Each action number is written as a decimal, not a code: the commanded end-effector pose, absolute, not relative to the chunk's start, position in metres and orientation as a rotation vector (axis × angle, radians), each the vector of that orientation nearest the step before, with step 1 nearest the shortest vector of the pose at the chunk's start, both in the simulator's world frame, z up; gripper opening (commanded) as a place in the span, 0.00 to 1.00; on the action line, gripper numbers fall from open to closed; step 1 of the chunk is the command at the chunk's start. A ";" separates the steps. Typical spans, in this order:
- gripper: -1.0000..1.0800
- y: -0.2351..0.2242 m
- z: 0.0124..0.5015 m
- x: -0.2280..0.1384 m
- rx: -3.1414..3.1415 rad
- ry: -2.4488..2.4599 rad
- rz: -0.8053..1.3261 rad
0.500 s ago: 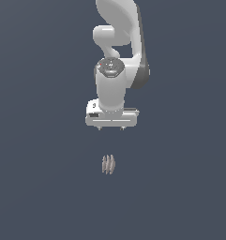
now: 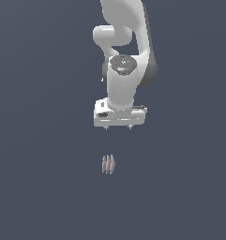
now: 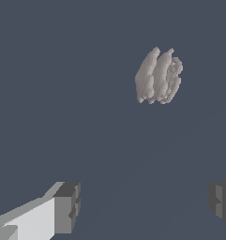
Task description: Pick up the object and move it to a goal position.
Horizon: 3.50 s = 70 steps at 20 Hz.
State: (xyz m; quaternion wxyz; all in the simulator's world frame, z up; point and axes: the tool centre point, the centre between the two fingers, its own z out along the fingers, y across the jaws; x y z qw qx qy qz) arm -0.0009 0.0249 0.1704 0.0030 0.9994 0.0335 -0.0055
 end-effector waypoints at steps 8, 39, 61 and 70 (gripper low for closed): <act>0.96 0.028 0.170 0.002 3.133 0.118 -0.016; 0.96 -0.015 0.103 0.110 3.140 -0.097 -0.001; 0.96 -0.017 0.047 0.112 3.140 -0.106 0.000; 0.00 -0.017 0.049 0.113 3.140 -0.106 0.000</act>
